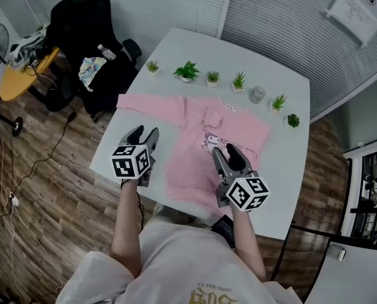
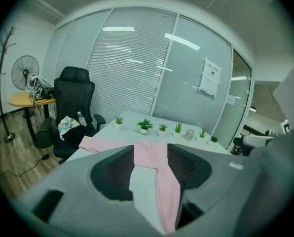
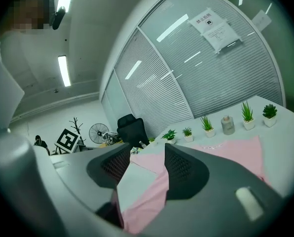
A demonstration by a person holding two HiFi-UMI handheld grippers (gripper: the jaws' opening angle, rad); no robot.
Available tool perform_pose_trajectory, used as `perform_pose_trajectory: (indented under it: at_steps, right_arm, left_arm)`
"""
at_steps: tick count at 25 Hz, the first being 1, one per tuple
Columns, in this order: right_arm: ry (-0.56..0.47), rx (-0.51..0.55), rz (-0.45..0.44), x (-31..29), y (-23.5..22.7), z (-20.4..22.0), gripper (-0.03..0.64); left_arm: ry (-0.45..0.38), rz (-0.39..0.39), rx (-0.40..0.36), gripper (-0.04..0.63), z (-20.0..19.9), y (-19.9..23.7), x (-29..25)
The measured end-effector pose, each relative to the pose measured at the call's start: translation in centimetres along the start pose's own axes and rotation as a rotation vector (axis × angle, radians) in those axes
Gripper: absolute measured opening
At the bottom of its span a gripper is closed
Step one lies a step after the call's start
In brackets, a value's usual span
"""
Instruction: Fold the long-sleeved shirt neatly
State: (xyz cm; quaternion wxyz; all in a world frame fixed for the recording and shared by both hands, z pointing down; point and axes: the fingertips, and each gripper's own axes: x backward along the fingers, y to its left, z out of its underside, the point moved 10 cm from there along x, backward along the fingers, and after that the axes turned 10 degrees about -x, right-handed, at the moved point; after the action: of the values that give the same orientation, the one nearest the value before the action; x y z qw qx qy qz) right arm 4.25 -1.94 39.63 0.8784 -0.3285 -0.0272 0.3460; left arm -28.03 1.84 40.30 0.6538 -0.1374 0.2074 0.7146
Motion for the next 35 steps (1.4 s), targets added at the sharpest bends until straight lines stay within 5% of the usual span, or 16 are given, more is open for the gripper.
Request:
perform_pose_trajectory:
  at_steps: [3, 15, 24, 35]
  right_arm:
    - [0.011, 0.008, 0.027, -3.4, 0.8, 0.6, 0.209]
    - [0.112, 0.042, 0.077, -13.7, 3.7, 3.4, 0.202]
    - [0.143, 0.031, 0.138, -16.5, 3.6, 4.6, 0.199]
    - [0.214, 0.038, 0.176, -19.5, 3.1, 6.2, 0.193]
  left_arm:
    - [0.063, -0.001, -0.043, 0.212, 0.7, 3.2, -1.8]
    - [0.135, -0.060, 0.057, 0.213, 2.9, 16.3, -7.2]
    - [0.198, -0.083, 0.076, 0.212, 4.2, 21.2, -11.3]
    - [0.265, -0.206, 0.155, 0.204, 6.4, 26.1, -15.1]
